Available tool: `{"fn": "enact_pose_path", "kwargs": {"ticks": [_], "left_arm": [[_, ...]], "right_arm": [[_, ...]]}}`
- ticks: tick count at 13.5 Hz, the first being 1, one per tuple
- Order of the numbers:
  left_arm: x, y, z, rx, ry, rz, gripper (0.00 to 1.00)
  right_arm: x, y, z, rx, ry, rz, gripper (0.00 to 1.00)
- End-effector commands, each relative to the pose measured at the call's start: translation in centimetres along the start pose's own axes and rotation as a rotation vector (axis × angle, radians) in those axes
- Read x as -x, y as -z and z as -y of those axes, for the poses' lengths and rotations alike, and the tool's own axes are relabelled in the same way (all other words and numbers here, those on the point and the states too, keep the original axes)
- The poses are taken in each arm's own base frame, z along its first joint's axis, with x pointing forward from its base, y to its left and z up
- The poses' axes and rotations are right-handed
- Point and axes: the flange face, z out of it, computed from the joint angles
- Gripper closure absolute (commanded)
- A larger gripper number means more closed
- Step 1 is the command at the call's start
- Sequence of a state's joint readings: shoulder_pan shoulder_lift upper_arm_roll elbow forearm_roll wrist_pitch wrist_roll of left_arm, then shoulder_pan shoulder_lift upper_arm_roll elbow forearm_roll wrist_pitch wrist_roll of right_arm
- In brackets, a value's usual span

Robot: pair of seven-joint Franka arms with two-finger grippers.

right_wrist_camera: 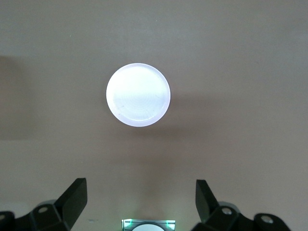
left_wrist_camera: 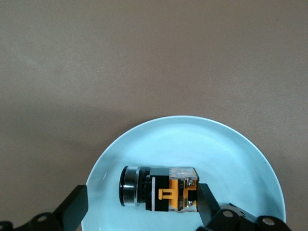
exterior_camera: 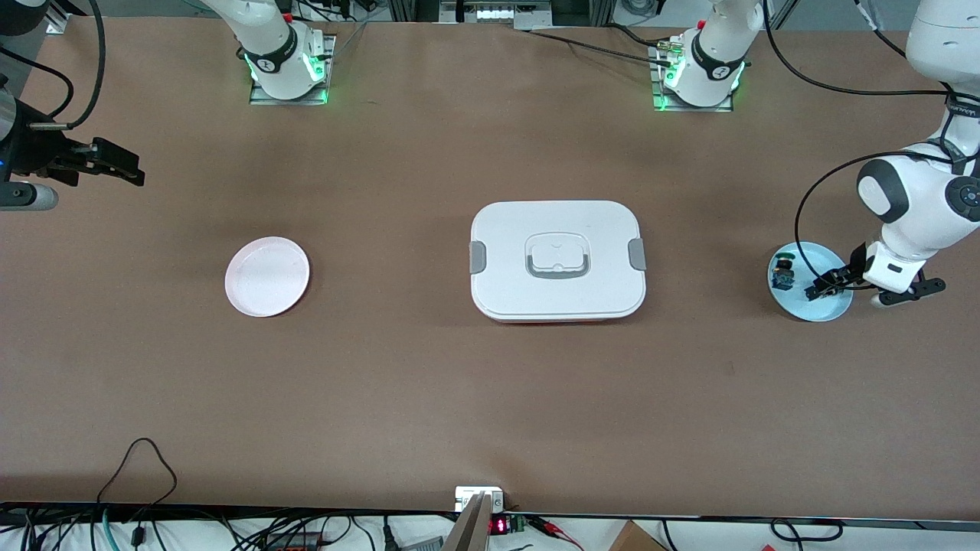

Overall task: Transfer orange switch to right arm and place
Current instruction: 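Lower the left gripper onto the orange switch in the dish, then close the left gripper on the orange switch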

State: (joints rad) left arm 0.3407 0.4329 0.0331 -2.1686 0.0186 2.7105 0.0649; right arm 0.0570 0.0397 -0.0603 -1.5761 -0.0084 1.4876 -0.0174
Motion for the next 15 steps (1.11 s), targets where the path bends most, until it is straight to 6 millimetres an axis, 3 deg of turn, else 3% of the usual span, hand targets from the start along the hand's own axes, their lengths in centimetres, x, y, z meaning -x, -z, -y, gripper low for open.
{"fn": "enact_pose_path", "kwargs": {"ticks": [1, 11, 13, 15], "left_arm": [[0.1, -0.2, -0.3, 0.011, -0.017, -0.007, 0.0], [0.4, -2.6, -0.4, 0.012, -0.008, -0.024, 0.01], [0.3, -2.8, -0.3, 0.012, -0.005, -0.024, 0.13], [0.4, -2.8, -0.3, 0.012, -0.003, -0.022, 0.35]], "right_arm": [[0.3, 0.6, 0.4, -0.01, -0.01, -0.013, 0.0], [0.3, 0.5, 0.4, -0.01, -0.01, -0.012, 0.0], [0.3, 0.6, 0.4, -0.01, -0.01, -0.013, 0.0], [0.3, 0.6, 0.4, -0.01, -0.01, -0.013, 0.0]]}}
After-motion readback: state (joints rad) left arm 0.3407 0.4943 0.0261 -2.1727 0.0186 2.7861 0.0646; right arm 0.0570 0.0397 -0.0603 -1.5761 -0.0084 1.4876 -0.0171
